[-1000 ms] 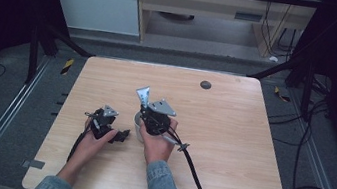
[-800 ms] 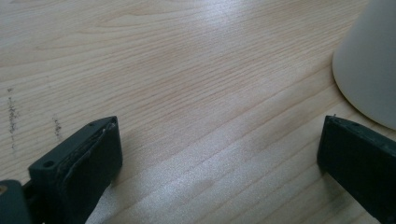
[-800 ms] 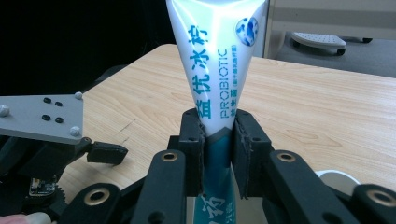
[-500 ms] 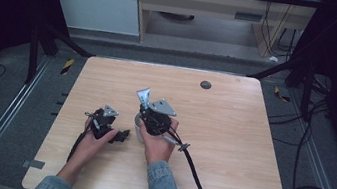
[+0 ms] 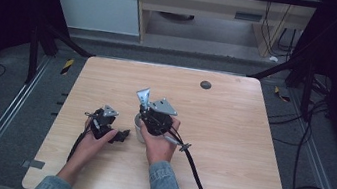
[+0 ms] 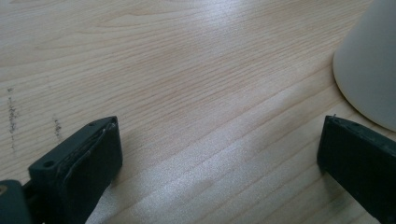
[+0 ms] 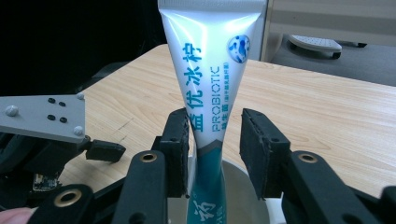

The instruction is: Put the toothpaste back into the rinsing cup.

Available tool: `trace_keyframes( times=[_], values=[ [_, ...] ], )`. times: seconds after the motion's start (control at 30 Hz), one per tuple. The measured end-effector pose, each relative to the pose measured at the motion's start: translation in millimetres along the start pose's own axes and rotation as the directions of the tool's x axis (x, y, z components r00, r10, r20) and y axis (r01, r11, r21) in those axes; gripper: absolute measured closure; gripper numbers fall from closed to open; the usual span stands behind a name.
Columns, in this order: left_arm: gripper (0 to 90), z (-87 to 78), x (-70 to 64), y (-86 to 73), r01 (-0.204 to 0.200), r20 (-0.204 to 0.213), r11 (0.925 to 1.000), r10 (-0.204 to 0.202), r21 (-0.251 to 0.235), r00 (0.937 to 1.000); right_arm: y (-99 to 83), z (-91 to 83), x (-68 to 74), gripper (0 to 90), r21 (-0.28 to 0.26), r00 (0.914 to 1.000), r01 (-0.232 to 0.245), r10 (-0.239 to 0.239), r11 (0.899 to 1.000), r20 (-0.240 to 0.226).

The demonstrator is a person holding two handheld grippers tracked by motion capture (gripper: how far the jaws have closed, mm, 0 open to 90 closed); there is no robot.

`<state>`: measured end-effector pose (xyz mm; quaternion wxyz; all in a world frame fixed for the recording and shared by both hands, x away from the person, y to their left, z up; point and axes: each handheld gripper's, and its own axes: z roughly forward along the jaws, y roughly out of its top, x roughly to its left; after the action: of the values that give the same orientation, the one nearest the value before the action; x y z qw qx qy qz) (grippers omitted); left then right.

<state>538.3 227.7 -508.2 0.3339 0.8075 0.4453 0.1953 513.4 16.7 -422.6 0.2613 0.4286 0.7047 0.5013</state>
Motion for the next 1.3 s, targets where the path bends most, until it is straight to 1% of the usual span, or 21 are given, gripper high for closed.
trace_keyframes(
  times=[0.2, 0.63, 0.8, 1.0, 1.17, 1.3],
  values=[
    [0.0, 0.0, 0.0, 0.0, 0.000, 0.000, 1.0000, 0.000, 0.000, 1.0000, 0.8, -3.5, 0.2, 57.1, 0.015, 1.0000, 0.007, -0.007, 1.000, 0.001],
    [0.0, 0.0, 0.0, 0.0, 0.000, -0.001, 1.0000, 0.000, 0.000, 1.0000, 2.5, -9.3, 0.0, 54.8, 0.026, 0.9998, 0.019, -0.018, 0.999, -0.010],
    [0.0, 0.0, 0.0, 0.0, 0.000, -0.001, 1.0000, 0.000, 0.000, 1.0000, 1.7, -10.4, 1.1, 53.1, 0.042, 0.9996, 0.022, -0.022, 0.999, -0.016],
    [0.0, 0.0, 0.0, 0.0, 0.000, 0.000, 1.0000, 0.000, 0.000, 1.0000, 1.7, -11.7, 2.7, 52.3, 0.041, 0.9994, 0.028, -0.027, 0.999, -0.023],
    [0.0, 0.0, 0.1, 0.0, 0.000, 0.000, 1.0000, 0.000, 0.000, 1.0000, 2.2, -14.4, 3.4, 50.4, 0.054, 0.9991, 0.035, -0.033, 0.998, -0.028],
    [0.0, 0.0, 0.0, 0.1, 0.000, 0.000, 1.0000, 0.000, 0.000, 1.0000, 3.9, -18.6, 1.3, 47.4, 0.074, 0.9985, 0.044, -0.042, 0.996, -0.036]
  ],
)
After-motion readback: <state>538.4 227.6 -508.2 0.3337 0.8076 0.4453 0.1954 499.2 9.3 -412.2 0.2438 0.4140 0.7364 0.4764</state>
